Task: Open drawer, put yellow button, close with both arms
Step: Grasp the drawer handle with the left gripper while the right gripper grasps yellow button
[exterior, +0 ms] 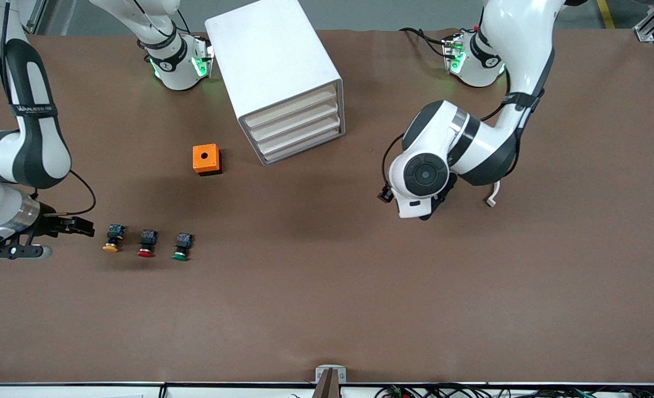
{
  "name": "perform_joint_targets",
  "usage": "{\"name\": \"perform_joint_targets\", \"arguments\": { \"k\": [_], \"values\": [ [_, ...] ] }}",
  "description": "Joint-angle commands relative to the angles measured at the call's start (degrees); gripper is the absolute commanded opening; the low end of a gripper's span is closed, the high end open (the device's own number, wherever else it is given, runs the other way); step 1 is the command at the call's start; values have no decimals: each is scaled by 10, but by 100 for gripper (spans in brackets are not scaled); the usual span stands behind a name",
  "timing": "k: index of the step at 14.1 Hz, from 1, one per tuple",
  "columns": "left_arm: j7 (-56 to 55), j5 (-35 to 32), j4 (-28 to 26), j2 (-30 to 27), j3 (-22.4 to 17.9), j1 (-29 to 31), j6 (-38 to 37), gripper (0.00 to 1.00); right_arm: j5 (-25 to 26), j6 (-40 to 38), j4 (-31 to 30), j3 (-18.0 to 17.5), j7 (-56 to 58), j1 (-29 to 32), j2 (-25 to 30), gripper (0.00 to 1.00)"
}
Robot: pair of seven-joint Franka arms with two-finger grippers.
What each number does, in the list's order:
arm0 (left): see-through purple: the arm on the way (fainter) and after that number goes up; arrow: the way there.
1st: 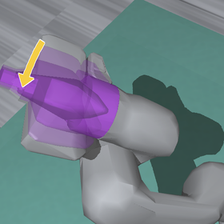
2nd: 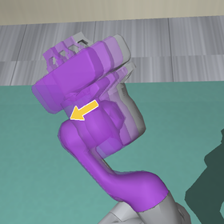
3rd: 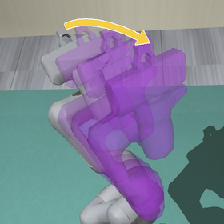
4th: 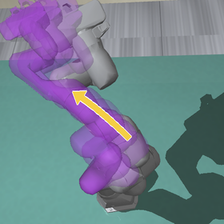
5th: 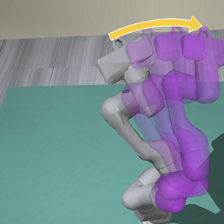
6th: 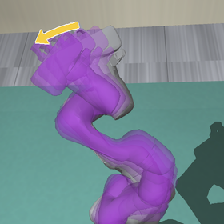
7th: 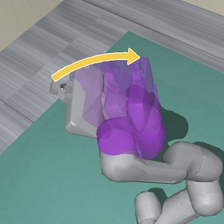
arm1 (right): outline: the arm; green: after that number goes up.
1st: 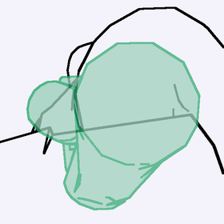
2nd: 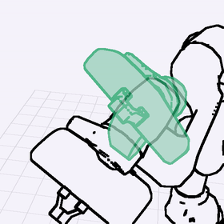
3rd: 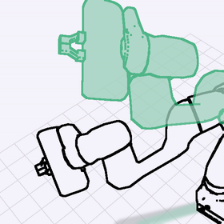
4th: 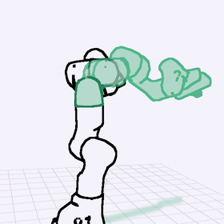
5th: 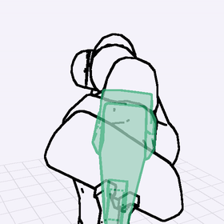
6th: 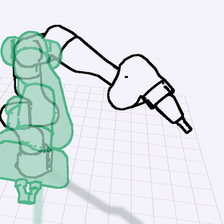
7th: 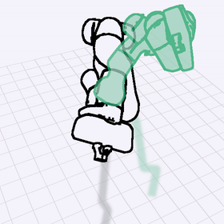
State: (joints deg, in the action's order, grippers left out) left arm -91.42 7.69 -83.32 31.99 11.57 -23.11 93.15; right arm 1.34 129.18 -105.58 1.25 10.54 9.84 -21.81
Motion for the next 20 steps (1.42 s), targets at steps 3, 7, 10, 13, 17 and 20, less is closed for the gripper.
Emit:
{"name": "perform_joint_targets", "arguments": {
  "k": [3,7,10,13,17,20],
  "values": [
    [-246,86,16,36,-2,-19,-9,100,5,85,-41,-5,5,3,-17,100],
    [-320,208,11,61,-2,-33,-15,100,20,145,-65,-5,6,4,-42,100],
    [-366,333,11,70,-8,-27,-15,100,30,167,-65,-5,5,8,-66,100],
    [-429,417,13,83,-8,-33,-15,78,30,170,-66,-5,4,9,-80,100],
    [-497,457,11,90,-8,-54,-15,67,30,181,-81,-5,-1,28,-86,100],
    [-518,477,11,93,-3,-66,-16,67,23,187,-84,-6,-9,36,-98,100]
  ]
}}
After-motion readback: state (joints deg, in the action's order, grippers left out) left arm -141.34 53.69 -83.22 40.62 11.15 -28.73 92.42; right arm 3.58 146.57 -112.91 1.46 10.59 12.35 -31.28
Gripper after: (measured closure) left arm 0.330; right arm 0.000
